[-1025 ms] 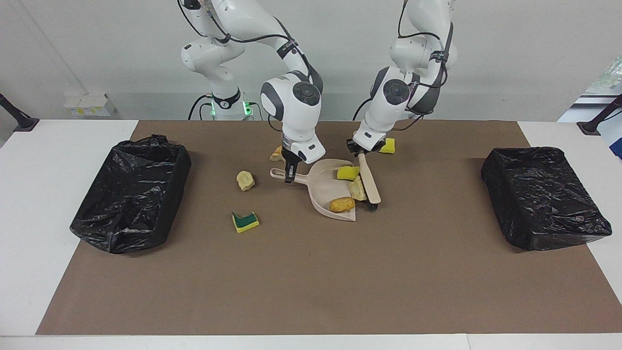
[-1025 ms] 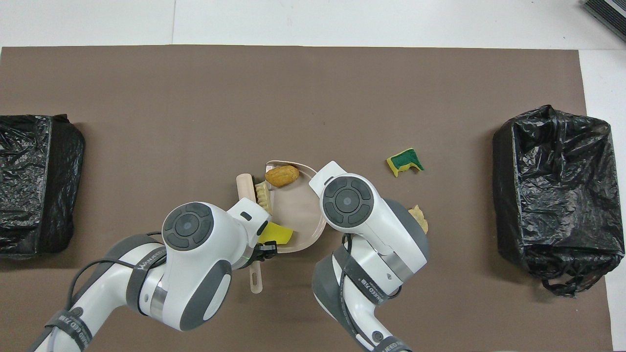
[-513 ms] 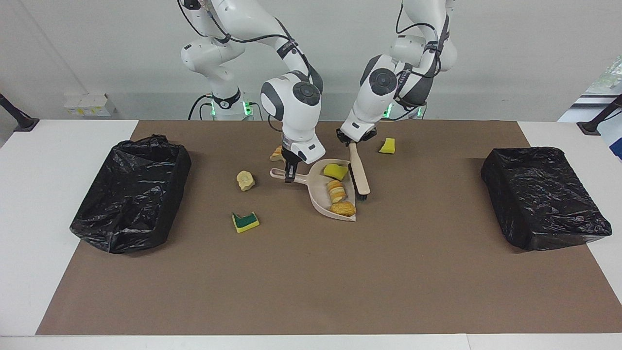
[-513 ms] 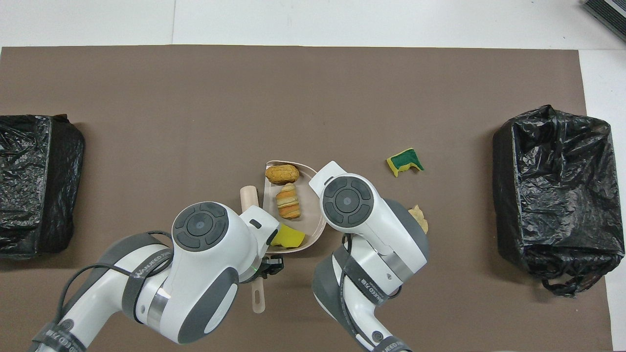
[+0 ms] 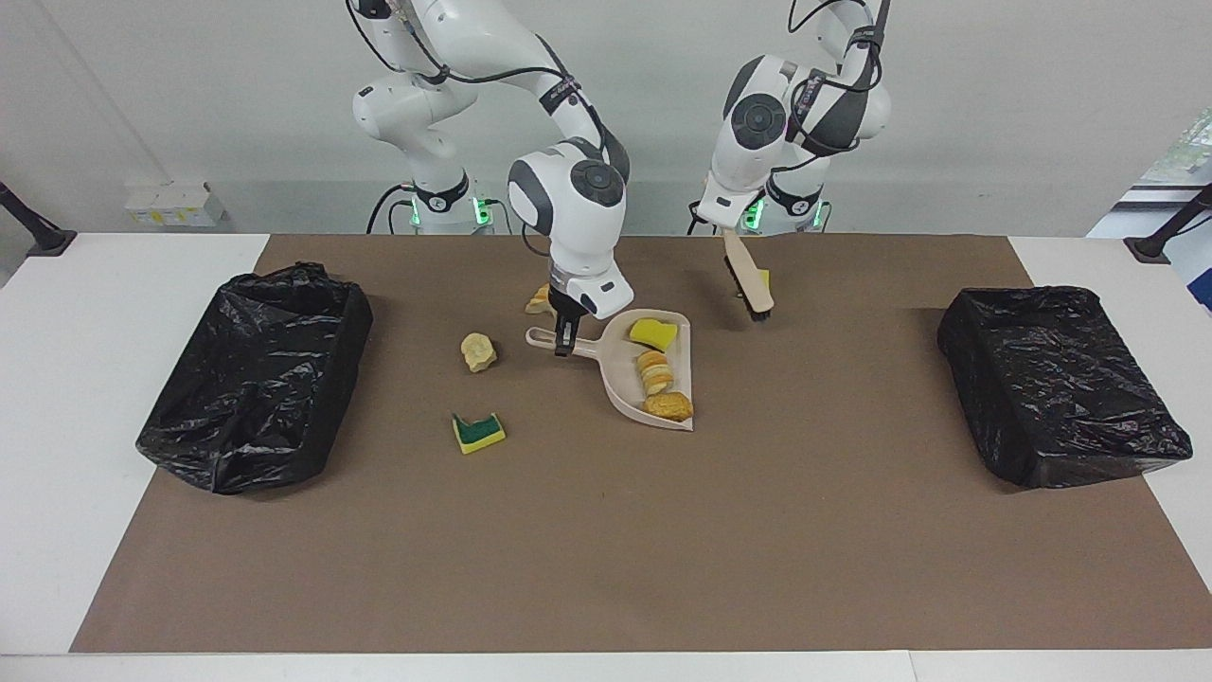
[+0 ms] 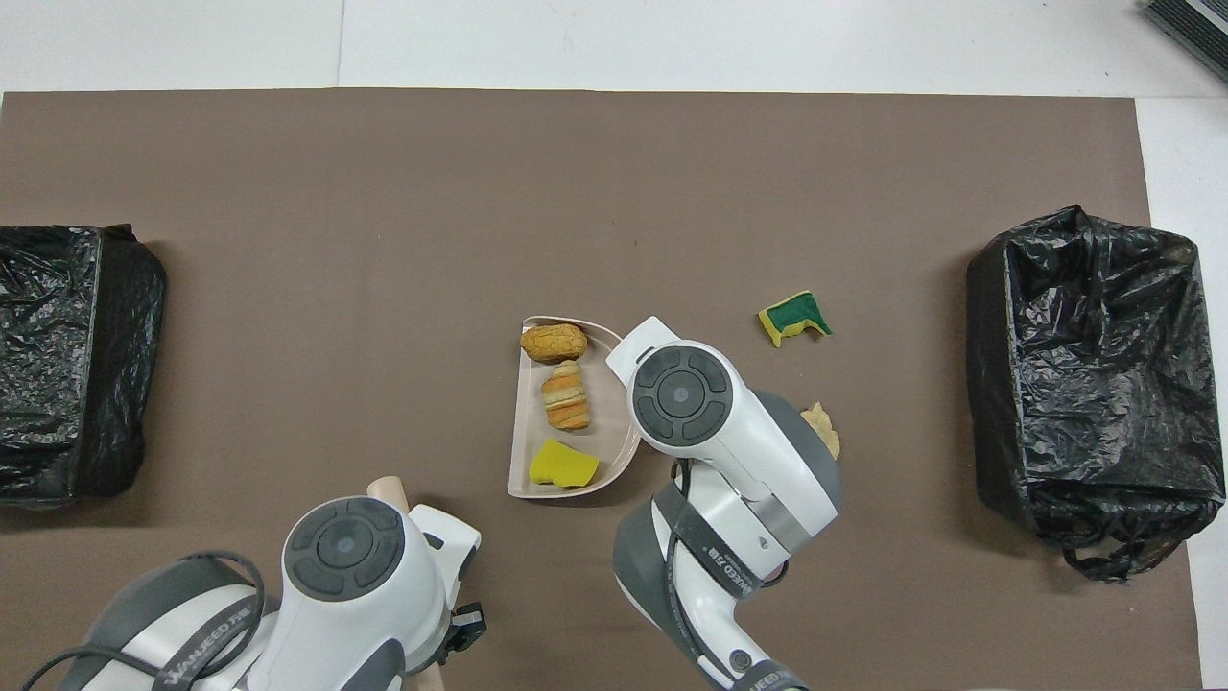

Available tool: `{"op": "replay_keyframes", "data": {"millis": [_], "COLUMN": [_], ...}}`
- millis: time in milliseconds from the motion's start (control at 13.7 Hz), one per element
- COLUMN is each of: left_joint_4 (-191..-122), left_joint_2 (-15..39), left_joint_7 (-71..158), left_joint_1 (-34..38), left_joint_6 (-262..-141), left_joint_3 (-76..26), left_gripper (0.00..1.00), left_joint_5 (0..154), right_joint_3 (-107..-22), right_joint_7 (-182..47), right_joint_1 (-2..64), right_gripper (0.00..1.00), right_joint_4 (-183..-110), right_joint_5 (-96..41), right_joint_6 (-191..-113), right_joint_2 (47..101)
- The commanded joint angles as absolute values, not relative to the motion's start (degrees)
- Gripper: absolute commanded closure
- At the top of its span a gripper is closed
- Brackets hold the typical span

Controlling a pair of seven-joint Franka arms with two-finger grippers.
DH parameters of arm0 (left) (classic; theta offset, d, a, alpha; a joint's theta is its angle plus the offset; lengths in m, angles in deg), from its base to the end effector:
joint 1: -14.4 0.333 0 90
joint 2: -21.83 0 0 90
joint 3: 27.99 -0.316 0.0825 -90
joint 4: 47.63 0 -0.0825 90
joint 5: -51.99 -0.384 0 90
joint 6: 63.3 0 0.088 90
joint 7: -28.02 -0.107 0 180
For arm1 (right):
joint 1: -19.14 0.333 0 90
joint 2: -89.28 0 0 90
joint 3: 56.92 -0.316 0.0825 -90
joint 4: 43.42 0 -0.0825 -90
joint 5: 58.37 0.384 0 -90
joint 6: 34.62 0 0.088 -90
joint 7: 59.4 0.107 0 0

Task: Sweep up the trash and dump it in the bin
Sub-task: 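Sweep more pieces into the dustpan with the brush in the left gripper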

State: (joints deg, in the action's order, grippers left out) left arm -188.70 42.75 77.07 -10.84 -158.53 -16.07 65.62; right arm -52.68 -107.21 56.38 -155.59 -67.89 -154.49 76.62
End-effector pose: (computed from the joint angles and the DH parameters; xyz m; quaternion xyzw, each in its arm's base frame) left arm 0.2846 -0.2448 0.3998 -0.9615 -0.1514 0.2112 0.0901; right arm 0.4992 0.3163 0.3585 0.7285 0.6791 -0.0528 0.0720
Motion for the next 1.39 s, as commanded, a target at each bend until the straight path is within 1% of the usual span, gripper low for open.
{"op": "replay_keyframes", "data": {"millis": [0, 220, 513, 732, 1172, 1318], "left_joint_4": [-193.1, -193.3, -197.0, -200.8, -200.7, -200.0], "left_joint_2": [47.4, 47.4, 47.4, 48.0, 46.1, 44.0], "left_joint_7": [88.6, 98.0, 101.7, 104.0, 103.9, 104.0], "left_joint_1": [-11.4, -11.5, -11.6, -11.6, -10.7, -9.6], "left_joint_6": [-158.6, -154.9, -155.2, -160.0, -166.9, -172.3], "left_joint_3": [-16.3, -16.2, -15.9, -13.5, -13.6, -13.6], "left_gripper": [1.00, 1.00, 1.00, 1.00, 1.00, 1.00], "left_joint_5": [64.6, 64.6, 64.6, 64.6, 64.6, 64.6], "right_joint_3": [-52.8, -52.7, -52.7, -52.7, -52.7, -52.7], "right_joint_7": [-109.8, -113.4, -119.2, -122.1, -122.5, -122.2], "right_joint_1": [56.2, 56.1, 56.1, 56.1, 56.2, 56.2], "right_gripper": [1.00, 1.00, 1.00, 1.00, 1.00, 1.00], "right_joint_4": [-156.2, -156.2, -157.2, -158.1, -160.1, -160.1], "right_joint_5": [-67.9, -68.4, -69.7, -69.9, -70.7, -70.7], "right_joint_6": [-152.8, -152.7, -151.6, -151.7, -151.8, -151.7], "right_joint_2": [77.0, 77.0, 78.9, 79.4, 80.4, 80.4]}}
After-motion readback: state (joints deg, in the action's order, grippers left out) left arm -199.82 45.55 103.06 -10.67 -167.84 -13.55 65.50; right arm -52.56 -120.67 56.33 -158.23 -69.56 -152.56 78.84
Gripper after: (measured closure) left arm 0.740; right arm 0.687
